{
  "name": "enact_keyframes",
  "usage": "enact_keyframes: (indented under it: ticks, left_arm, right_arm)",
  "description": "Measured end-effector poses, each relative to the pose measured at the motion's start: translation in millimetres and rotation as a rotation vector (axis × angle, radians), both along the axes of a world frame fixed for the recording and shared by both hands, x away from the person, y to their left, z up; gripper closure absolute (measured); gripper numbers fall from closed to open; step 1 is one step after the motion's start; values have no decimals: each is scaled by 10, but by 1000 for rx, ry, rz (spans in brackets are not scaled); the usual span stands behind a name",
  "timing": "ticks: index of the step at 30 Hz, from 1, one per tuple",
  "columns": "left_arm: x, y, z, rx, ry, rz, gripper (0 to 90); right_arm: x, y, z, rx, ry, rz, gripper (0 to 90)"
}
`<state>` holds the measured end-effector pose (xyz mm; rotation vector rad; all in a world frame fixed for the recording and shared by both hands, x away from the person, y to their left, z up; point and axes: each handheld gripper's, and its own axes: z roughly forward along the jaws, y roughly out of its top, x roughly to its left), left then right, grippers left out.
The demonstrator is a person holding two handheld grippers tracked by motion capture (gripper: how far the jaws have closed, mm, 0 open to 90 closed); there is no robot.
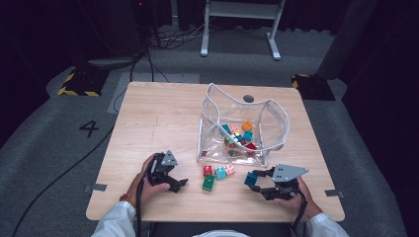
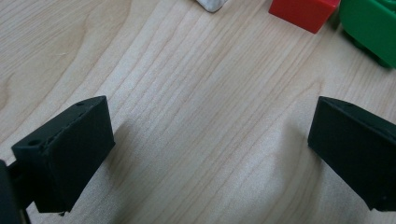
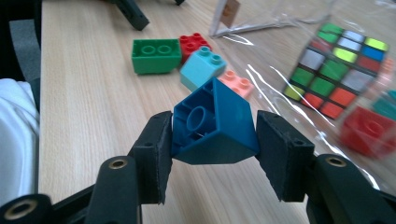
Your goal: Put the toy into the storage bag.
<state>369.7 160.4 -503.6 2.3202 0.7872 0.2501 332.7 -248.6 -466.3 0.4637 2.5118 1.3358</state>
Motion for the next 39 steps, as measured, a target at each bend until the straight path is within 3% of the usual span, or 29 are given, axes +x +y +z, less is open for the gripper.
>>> enact_keyframes:
  ticks: [17,23,26,32,35,39]
  left_arm:
    - [0,0,0,0,0,0,3]
    - [1,0,0,0,0,0,3]
    - [2,2,2,3,-4,-1,3]
    - [1,0,0,0,1,-1,3]
    - [2,1,1,2,-5,-1,3]
    - [2,2,2,3,-4,-1,3]
  right_arm:
    - [96,-755,182,35,-22,-215,477]
    - [207,-1029,408,99,-25,-275,477]
    - [263,-1114,530,103,-38,-292,477]
    - [374,-1160,797,93,-70,-304,477]
    - [436,-1195,955,127,-76,-301,477]
    - [521,-1209,1184,127,-103,-291,477]
